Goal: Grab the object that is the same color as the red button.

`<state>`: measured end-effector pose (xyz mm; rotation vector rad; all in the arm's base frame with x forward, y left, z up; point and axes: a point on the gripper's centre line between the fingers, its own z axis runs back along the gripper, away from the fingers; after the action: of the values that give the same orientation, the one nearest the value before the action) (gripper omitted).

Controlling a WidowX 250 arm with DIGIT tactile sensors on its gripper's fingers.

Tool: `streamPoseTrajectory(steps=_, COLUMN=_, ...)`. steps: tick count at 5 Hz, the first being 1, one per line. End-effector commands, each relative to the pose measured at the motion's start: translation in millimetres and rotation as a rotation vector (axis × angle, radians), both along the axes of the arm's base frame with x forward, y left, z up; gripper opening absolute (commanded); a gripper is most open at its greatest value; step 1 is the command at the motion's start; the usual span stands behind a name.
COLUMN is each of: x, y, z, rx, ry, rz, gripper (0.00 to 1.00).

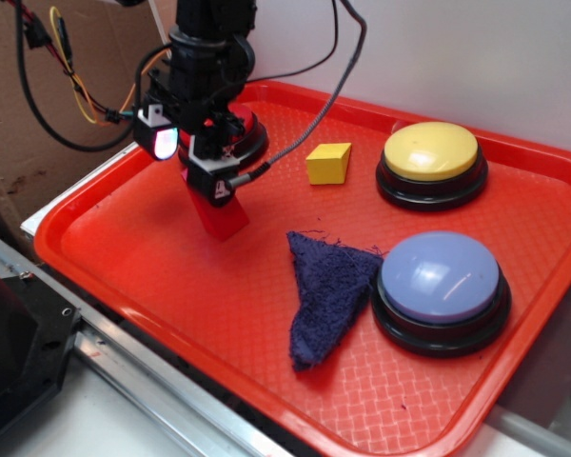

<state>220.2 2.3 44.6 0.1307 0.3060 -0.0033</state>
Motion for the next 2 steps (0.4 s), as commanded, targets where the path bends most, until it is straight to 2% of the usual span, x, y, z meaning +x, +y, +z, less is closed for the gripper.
streamPoseTrajectory(steps=1, x=-2.5, y=6.3, z=2.2, rx=0.022, ry=-0.033, rz=0.067, gripper=0.00)
streamPoseTrajectory(steps=2, x=-3.9, y=9.3, z=6.2, rx=0.053, ry=-0.050, rz=0.086, gripper=0.00)
